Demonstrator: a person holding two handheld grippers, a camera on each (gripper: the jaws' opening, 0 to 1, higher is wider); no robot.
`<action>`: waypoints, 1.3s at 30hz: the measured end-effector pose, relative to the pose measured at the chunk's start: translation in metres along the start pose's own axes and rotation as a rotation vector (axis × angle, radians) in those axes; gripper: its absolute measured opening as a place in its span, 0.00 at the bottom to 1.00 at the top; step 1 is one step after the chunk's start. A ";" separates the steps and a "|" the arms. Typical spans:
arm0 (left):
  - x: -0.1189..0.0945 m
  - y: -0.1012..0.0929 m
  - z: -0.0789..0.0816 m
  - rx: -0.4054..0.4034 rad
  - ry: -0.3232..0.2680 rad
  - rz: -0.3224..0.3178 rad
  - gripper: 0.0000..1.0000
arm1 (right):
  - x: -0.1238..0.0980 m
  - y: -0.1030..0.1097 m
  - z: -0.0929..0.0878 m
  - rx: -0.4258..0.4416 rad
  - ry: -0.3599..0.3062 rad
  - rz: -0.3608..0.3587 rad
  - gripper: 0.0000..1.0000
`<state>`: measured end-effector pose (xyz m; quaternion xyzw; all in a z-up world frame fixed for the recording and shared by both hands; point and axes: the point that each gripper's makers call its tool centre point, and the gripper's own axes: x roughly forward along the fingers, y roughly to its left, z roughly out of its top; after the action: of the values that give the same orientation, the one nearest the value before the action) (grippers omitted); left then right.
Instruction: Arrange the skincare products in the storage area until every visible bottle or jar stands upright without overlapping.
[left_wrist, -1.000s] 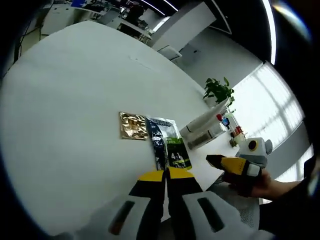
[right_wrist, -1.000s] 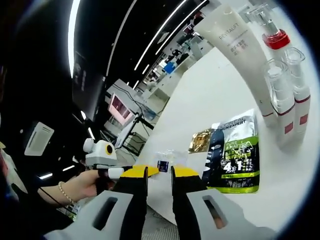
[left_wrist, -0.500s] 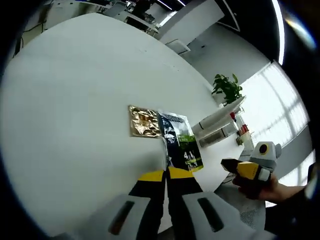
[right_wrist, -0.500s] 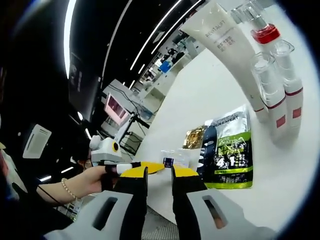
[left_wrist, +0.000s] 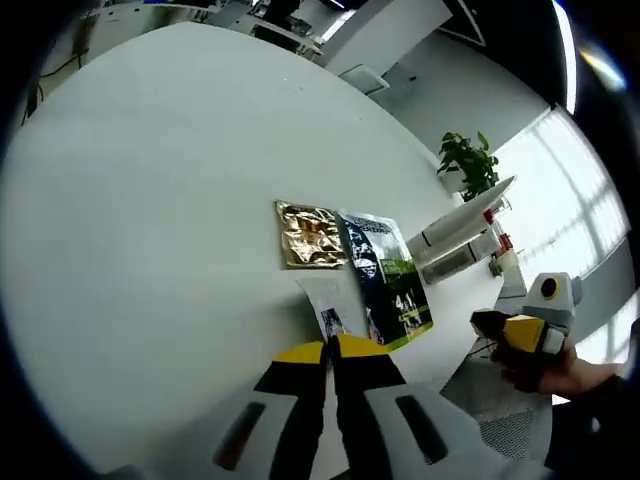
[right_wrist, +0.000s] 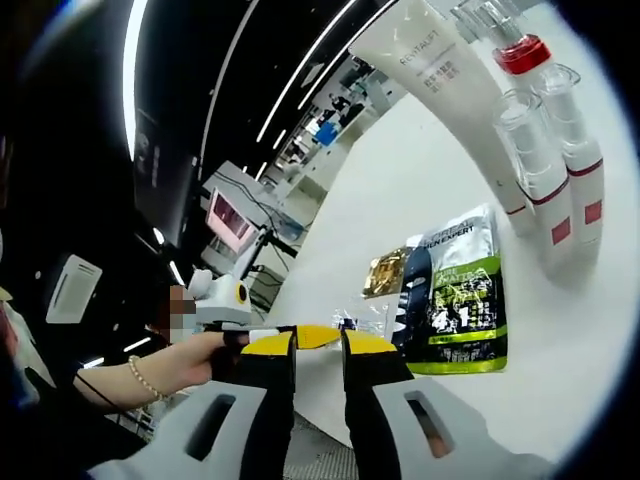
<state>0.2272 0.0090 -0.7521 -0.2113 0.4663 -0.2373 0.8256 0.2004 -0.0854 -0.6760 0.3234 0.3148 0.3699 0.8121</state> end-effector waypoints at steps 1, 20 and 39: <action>0.001 0.001 0.000 0.007 0.005 0.004 0.00 | 0.000 0.000 0.000 0.000 -0.001 -0.001 0.19; 0.004 0.005 0.001 0.238 0.068 0.094 0.02 | 0.001 -0.002 0.001 -0.002 0.012 0.008 0.20; -0.008 0.009 0.009 0.315 0.042 0.144 0.11 | -0.002 0.000 -0.004 0.006 0.018 0.010 0.21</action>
<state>0.2334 0.0224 -0.7477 -0.0401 0.4546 -0.2520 0.8534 0.1965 -0.0855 -0.6779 0.3238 0.3216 0.3761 0.8064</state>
